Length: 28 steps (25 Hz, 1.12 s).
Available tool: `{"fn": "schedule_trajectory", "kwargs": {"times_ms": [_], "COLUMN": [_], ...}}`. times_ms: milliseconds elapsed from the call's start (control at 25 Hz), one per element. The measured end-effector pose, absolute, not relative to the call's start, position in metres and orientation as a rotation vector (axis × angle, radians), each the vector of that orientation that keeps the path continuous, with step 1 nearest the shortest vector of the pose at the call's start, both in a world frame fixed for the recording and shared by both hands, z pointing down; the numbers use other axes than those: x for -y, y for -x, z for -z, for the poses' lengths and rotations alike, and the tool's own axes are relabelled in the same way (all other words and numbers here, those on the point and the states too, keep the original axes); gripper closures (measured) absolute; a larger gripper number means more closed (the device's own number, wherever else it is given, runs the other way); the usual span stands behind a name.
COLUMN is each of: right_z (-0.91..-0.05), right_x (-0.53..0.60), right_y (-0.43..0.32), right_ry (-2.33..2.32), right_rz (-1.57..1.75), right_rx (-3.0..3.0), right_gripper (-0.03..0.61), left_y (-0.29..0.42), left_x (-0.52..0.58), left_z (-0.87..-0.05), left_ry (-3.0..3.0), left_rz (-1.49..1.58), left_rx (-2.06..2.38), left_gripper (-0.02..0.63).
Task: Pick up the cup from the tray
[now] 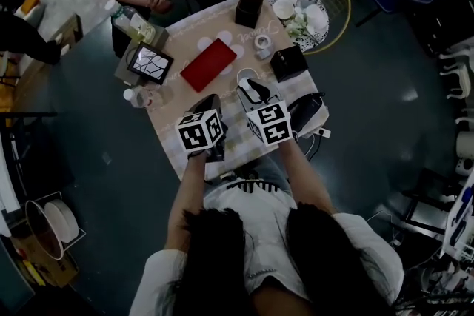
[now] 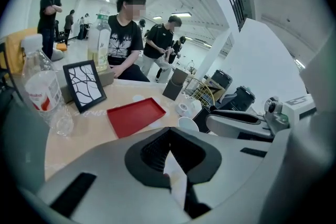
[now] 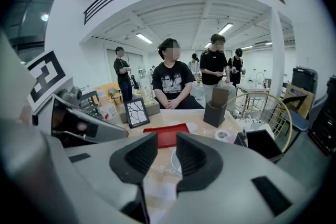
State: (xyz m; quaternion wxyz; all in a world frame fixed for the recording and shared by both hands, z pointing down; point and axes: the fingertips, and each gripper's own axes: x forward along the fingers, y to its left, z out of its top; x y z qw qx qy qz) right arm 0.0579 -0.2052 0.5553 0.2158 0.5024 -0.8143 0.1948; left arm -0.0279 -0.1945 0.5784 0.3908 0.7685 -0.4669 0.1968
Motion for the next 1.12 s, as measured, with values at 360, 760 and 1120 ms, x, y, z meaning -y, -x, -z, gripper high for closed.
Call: {"fn": "schedule_trajectory", "kwargs": {"times_ms": [360, 760, 1120], "right_z": [-0.544, -0.543, -0.54], "right_x": [0.174, 0.142, 0.14], "right_y": [-0.046, -0.032, -0.035], "right_ry": [-1.352, -1.354, -1.358], "right_rz": [-0.51, -0.506, -0.5], "right_rx": [2.25, 2.235, 2.231], "right_gripper": [0.572, 0.574, 0.574], "left_y": [0.025, 0.024, 0.024], "left_x": [0.172, 0.147, 0.144], "left_z": [-0.556, -0.545, -0.545], "left_ry": [-1.998, -2.042, -2.041], "left_rz": [-0.427, -0.416, -0.402], "left_rx": [1.192, 1.194, 1.204], "left_gripper": [0.604, 0.604, 0.604]}}
